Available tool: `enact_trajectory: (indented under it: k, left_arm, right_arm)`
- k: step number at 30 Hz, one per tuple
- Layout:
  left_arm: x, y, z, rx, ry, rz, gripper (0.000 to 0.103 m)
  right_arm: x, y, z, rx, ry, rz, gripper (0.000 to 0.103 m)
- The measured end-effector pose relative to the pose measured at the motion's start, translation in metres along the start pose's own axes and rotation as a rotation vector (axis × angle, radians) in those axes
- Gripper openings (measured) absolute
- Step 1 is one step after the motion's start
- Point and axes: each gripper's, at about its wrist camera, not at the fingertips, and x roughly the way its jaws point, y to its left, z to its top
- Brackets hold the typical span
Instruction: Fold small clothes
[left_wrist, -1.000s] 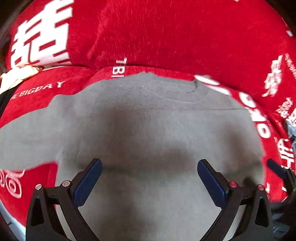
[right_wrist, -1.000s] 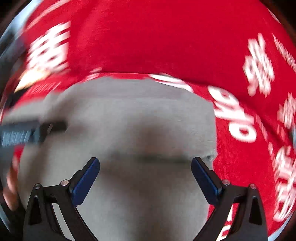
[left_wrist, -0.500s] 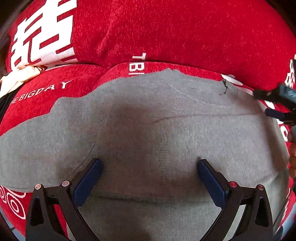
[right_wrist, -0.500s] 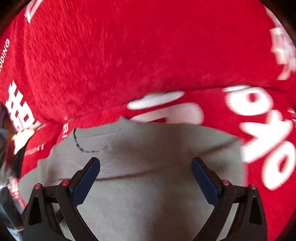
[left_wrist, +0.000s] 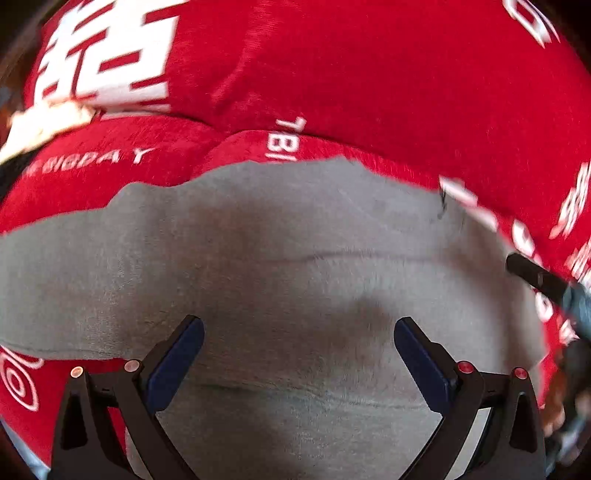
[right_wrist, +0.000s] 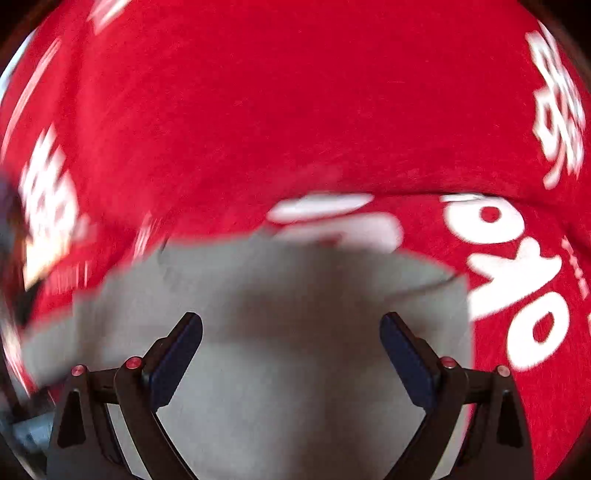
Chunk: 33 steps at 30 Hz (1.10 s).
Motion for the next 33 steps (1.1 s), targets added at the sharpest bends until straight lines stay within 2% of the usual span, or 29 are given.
enact_trajectory:
  k: [2,4,5,6,8,12,14,17,20,22,26,28,30,33]
  left_arm:
    - [0.012,0.001,-0.006,0.04,0.032,0.075,0.103]
    - [0.008,0.017,-0.009,-0.004,0.021,0.028,0.103]
    - [0.003,0.028,-0.009,-0.039,0.03,0.034,0.103]
    - [-0.003,0.04,-0.009,-0.076,0.032,0.038,0.103]
    - [-0.023,0.069,-0.01,-0.137,-0.021,0.028,0.103]
    - [-0.051,0.15,-0.016,-0.283,-0.097,0.102,0.103]
    - [-0.06,0.198,-0.023,-0.383,-0.119,0.117,0.103]
    - [-0.07,0.268,-0.031,-0.53,-0.143,0.167,0.103]
    - [-0.071,0.318,-0.039,-0.606,-0.143,0.236,0.103]
    - [-0.067,0.346,-0.051,-0.643,-0.106,0.271,0.103]
    - [-0.083,0.385,-0.075,-0.687,-0.138,0.236,0.103]
    - [-0.089,0.408,-0.086,-0.744,-0.154,0.202,0.103]
    - [-0.089,0.432,-0.096,-0.806,-0.167,0.135,0.103]
    - [-0.089,0.439,-0.09,-0.8,-0.176,0.11,0.103]
  right_arm:
    - [0.003,0.022,-0.017,-0.079,0.011,-0.045,0.098]
    - [0.018,0.038,-0.034,-0.114,0.069,-0.064,0.098]
    - [0.026,0.041,-0.042,-0.117,0.104,-0.067,0.098]
    - [0.024,0.042,-0.047,-0.103,0.047,-0.086,0.102]
    - [0.028,0.041,-0.05,-0.073,0.051,-0.095,0.102]
    - [0.023,0.049,-0.049,-0.032,0.051,-0.135,0.102]
    - [0.015,0.064,-0.045,-0.016,0.017,-0.111,0.102]
    - [0.007,0.113,-0.029,-0.083,-0.018,-0.111,0.102]
    - [0.026,0.183,-0.013,-0.213,-0.007,-0.14,0.102]
    - [0.044,0.22,-0.007,-0.267,0.014,-0.179,0.102]
    - [0.088,0.284,-0.009,-0.373,0.077,-0.272,0.102]
    - [0.094,0.315,-0.019,-0.434,0.05,-0.287,0.102]
    - [0.089,0.342,-0.033,-0.503,0.07,-0.185,0.1]
    - [0.07,0.358,-0.042,-0.554,0.037,-0.088,0.096]
